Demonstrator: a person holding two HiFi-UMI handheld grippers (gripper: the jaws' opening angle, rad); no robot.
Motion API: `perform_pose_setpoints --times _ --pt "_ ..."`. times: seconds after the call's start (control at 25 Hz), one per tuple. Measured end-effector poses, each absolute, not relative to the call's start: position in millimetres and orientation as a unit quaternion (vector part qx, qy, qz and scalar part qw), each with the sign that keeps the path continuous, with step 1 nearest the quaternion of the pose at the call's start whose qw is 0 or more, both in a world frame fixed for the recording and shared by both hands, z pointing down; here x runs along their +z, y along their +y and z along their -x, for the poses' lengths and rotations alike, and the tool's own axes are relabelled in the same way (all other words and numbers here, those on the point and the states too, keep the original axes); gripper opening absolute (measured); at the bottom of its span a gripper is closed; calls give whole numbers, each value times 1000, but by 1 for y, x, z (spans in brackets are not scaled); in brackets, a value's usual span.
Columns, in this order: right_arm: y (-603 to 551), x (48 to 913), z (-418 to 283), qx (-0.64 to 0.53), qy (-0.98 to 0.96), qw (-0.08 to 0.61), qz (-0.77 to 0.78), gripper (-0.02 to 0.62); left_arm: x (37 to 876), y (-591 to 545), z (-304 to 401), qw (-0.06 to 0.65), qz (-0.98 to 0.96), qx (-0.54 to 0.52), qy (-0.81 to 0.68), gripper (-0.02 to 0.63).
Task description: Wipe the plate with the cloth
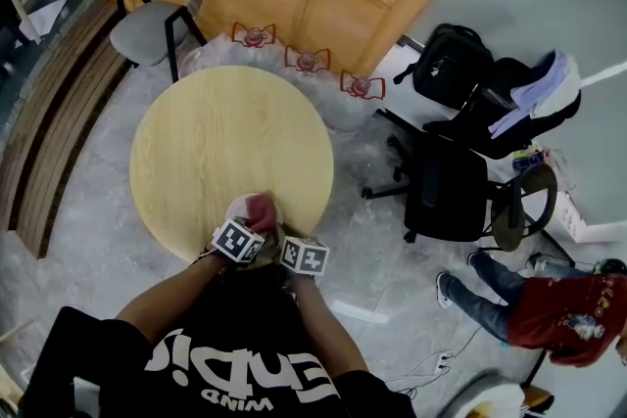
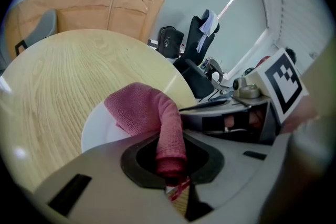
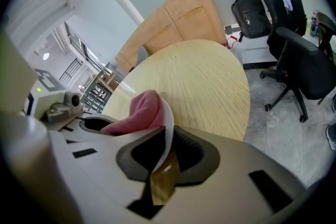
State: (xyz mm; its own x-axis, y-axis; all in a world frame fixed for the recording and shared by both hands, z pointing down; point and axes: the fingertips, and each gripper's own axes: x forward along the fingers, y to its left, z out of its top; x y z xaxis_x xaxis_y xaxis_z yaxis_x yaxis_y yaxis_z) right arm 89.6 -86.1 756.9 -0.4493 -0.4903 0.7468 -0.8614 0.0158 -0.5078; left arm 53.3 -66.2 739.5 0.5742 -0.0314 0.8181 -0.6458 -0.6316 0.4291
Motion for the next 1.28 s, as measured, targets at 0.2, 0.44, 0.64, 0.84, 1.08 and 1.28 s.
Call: perform_pose_setpoints --times 0.2,0.44,0.64,0.84,1.08,1.28 --pt "-86 757 -89 500 -686 186 -495 64 738 -57 -52 379 -806 410 -198 52" --pt "-85 756 -90 497 -683 187 -501 66 734 -44 -48 388 -805 412 -179 52" --pt "-85 756 -90 497 -681 185 -505 64 731 -32 -40 382 -807 420 -161 52" --pt "-86 756 -90 493 -683 193 -504 66 729 -28 -30 364 -810 436 -150 52" --pt "-85 756 -89 491 -685 193 -502 66 724 -28 -11 333 -816 451 -143 52" --pt "-84 756 -88 494 -687 195 -496 66 714 -38 5 340 -813 443 -164 52"
